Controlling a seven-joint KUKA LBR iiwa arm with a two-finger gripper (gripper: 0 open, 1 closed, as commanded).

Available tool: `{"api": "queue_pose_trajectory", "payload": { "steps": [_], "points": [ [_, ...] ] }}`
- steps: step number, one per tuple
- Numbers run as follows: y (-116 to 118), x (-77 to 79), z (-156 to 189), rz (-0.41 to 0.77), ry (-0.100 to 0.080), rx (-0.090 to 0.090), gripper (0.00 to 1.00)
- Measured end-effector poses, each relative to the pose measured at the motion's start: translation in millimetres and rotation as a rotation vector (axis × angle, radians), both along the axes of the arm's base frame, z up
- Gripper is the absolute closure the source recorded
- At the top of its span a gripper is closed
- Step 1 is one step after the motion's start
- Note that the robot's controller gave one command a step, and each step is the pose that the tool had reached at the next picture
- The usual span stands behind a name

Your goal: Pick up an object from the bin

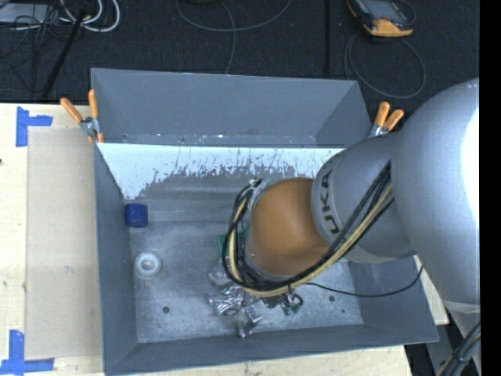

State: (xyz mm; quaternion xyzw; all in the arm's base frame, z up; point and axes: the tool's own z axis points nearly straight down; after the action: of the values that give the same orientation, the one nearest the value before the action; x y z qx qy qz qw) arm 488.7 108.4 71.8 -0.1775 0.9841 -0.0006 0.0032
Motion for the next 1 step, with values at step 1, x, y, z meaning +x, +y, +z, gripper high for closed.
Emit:
{"api": "queue_pose_trajectory", "payload": {
  "steps": [1],
  "points": [
    [-80.5,23.5,1.7,-0.053,-0.002,0.005,0.0]
  ]
}}
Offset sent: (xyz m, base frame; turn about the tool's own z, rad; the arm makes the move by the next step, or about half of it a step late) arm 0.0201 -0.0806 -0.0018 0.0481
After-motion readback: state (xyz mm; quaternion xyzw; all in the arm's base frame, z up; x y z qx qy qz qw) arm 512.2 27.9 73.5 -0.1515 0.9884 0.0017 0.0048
